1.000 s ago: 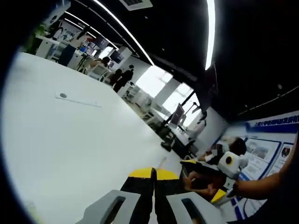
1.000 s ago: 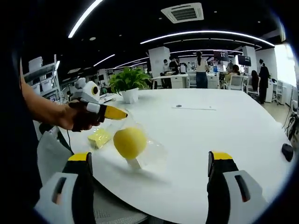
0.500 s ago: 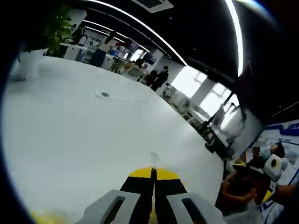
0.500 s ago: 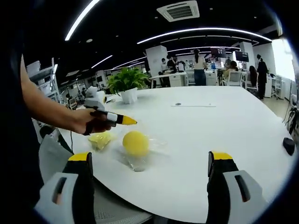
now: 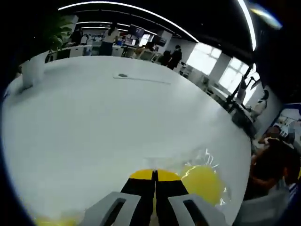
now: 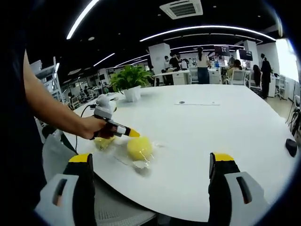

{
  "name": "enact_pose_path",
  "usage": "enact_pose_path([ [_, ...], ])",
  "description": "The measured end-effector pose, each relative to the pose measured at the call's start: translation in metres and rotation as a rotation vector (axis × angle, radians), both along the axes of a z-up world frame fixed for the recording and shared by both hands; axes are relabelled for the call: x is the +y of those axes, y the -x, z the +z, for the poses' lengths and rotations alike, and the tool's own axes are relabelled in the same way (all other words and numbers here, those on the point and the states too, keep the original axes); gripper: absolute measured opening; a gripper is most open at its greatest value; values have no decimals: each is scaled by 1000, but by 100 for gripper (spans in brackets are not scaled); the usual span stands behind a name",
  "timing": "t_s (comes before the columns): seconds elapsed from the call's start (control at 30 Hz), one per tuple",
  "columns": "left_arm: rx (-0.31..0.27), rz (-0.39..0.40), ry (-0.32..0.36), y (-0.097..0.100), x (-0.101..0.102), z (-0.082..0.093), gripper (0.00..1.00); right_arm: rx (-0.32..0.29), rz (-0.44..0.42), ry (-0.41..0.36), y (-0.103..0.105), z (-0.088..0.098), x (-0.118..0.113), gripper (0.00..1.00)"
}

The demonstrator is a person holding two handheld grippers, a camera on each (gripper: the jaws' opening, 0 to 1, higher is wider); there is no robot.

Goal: Compare the silicone blocks by pressing each to a similar depth, holding the contact briefly, and releasing to observe deformation and rebound differences across the visible hardness samples.

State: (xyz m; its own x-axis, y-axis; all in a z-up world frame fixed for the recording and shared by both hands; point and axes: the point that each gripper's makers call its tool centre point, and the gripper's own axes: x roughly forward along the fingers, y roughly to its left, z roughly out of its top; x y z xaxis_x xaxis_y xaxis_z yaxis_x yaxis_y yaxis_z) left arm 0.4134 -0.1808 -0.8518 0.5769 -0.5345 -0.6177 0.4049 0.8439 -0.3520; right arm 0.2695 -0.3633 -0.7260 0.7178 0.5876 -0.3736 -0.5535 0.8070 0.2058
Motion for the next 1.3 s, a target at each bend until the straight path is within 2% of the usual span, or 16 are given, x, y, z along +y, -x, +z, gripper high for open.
enact_pose_path([
  [0.13,0,-18,-38,1,2,-3,0,10,4,4,3,-4,3,96],
  [0.2,26,-14,-17,2,3,-5,0,8,5,3,3,-4,3,96],
  [0.23,86,-47,36,9,-3,-9,0,4,3,0,3,-2,4,96],
  [0.27,67,-118,23,11,-5,-8,1,-2,3,-8,3,-1,5,96],
  [0.3,32,-135,3,8,-4,-6,5,-15,10,-13,2,0,7,96],
  [0.33,-43,-160,-51,0,1,0,12,-24,17,-8,3,1,10,96],
  [0.4,-41,-137,-30,-2,4,5,35,-19,26,-2,2,1,13,96],
  [0.47,-76,-116,-2,-9,8,13,69,-13,30,0,1,0,15,96],
  [0.5,-101,-111,-8,-12,11,18,79,-13,31,1,1,0,15,96],
  [0.53,-150,-107,-4,-17,16,27,84,-15,32,3,0,0,16,96],
  [0.63,-229,-94,24,-25,23,47,100,-3,29,16,-3,-1,16,96],
  [0.73,-255,-130,84,-22,24,70,100,-6,35,24,-6,-1,17,96],
  [0.97,-336,-184,62,-10,52,109,100,-25,37,47,-19,2,17,96],
  [1.07,-351,-198,68,6,71,121,100,-24,44,69,-24,0,17,96],
  [1.17,-378,-169,70,19,95,130,100,-16,47,91,-26,-6,16,96],
  [1.3,-382,-127,70,43,128,127,100,-13,45,83,-31,-8,18,96],
])
